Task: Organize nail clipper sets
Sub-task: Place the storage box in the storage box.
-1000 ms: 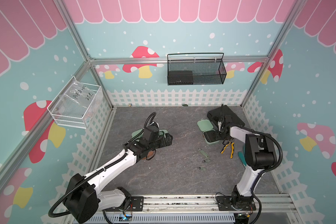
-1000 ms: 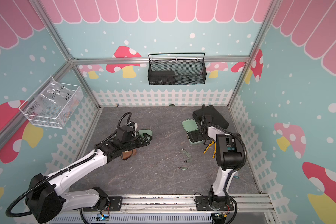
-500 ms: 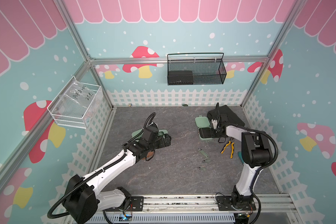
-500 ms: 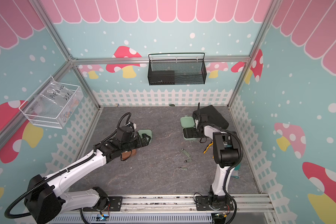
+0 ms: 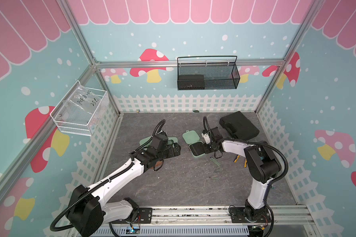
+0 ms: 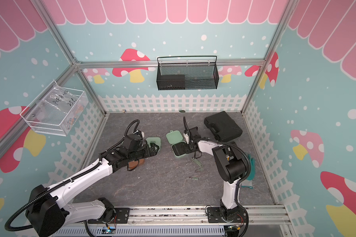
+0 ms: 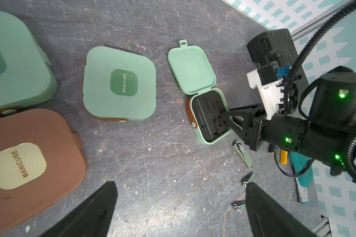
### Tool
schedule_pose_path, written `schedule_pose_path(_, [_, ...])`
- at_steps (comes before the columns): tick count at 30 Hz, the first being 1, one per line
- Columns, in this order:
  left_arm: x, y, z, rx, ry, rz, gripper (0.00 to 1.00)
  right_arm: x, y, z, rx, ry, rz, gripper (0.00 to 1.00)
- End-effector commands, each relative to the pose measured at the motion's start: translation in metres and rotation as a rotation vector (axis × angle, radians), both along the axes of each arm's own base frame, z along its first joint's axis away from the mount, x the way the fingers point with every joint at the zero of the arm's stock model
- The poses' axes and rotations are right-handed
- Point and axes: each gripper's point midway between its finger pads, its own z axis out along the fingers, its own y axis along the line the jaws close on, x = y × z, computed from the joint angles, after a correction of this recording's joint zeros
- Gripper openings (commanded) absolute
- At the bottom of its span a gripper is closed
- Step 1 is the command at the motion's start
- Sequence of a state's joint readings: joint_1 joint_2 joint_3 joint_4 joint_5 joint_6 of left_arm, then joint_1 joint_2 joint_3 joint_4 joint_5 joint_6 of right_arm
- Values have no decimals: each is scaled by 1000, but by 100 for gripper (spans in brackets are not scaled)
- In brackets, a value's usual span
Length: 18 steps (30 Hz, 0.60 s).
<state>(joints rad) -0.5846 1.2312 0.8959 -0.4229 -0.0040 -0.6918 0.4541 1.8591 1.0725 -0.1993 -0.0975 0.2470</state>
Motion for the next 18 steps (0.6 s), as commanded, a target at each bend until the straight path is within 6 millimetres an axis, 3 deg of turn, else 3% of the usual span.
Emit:
schedule_pose_path(1, [-6,7,4,18,-1,-1,100,-64,-11,-30,-81,174,6,21])
schedule_pose_path(11, [-13,14,3,32,8,2,100,-129,6,-32,-52,232,5,21])
schedule_pose_path(15, [-13,13,3,30,11,-2,100,-132,14,-29,-44,233,7,27])
schedule_pose_path(18, [-14,14,1,35,16,1,100,-121,19,-12,-42,193,12,34])
